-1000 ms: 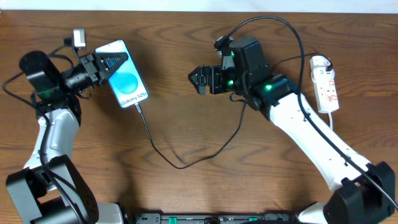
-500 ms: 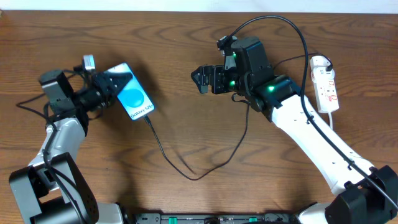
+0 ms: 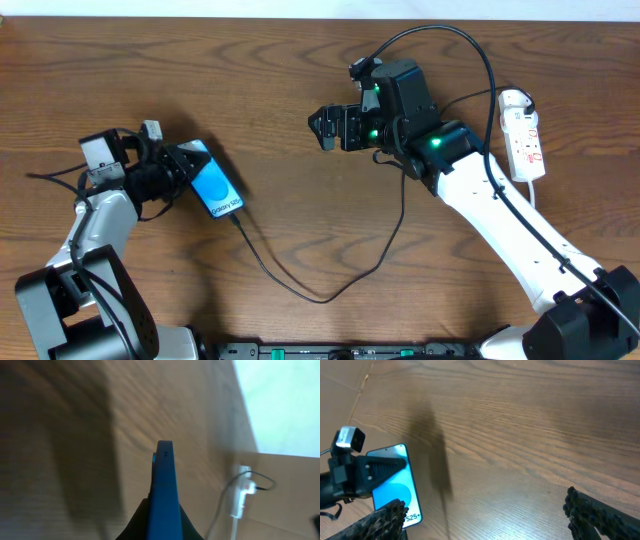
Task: Plug charger to phone and switch on socket
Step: 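Lower the phone with the left gripper and lay it flat on the table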
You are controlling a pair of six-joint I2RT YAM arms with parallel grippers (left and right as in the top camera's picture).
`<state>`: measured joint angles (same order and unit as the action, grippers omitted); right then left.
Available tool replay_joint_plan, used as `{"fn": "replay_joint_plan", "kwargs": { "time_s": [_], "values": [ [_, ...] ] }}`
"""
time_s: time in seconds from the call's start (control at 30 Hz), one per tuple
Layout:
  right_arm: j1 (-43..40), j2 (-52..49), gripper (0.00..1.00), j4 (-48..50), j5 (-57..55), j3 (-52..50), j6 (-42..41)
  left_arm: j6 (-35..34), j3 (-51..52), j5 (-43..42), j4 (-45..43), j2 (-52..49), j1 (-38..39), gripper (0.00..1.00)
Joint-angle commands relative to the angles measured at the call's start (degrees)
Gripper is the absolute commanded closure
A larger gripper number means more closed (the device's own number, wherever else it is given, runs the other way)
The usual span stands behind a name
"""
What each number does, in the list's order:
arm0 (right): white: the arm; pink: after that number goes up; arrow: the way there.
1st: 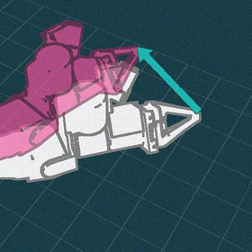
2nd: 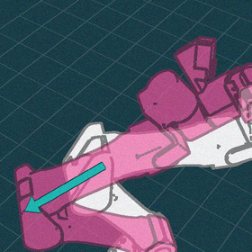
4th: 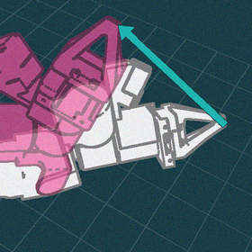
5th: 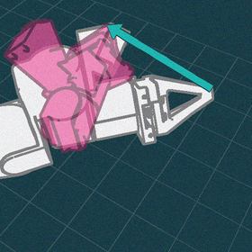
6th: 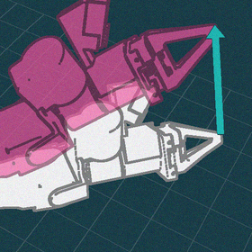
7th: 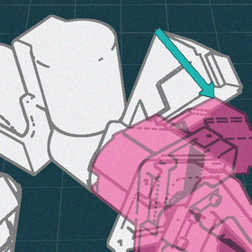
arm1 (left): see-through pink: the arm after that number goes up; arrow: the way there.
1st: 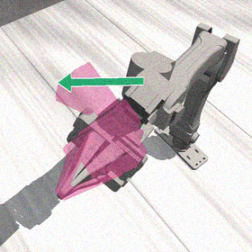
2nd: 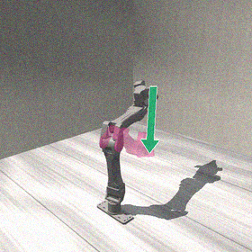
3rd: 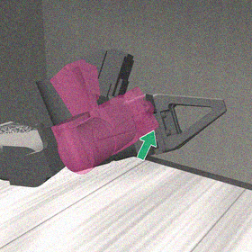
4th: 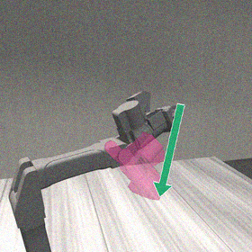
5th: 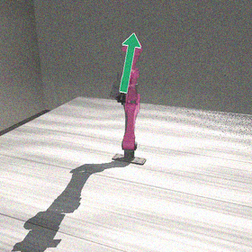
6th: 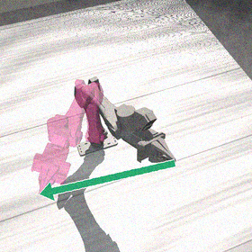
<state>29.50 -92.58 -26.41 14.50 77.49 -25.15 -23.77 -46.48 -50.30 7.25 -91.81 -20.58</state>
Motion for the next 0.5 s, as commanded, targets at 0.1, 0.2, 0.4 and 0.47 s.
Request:
{"fn": "replay_joint_plan", "kwargs": {
  "time_s": [0.1,0.2,0.4,0.47],
  "values": [
    [0.2,1.0,0.01,-0.2,-0.5,0.5,0.6,5.0,-0.5,5.0,1.5,0.1,2.9,0.93],
    [0.2,1.0,0.01,-0.2,-0.5,0.5,0.6,5.1,-0.5,6.8,1.4,-1.7,4.4,0.93],
    [0.2,1.0,0.01,-0.7,-0.8,0.5,0.9,5.1,-0.5,7.7,1.3,-5.3,5.2,0.93],
    [0.2,1.0,0.01,-0.7,-0.9,0.5,1.0,5.1,-0.5,7.7,1.3,-6.3,5.2,0.93]
  ]
}}
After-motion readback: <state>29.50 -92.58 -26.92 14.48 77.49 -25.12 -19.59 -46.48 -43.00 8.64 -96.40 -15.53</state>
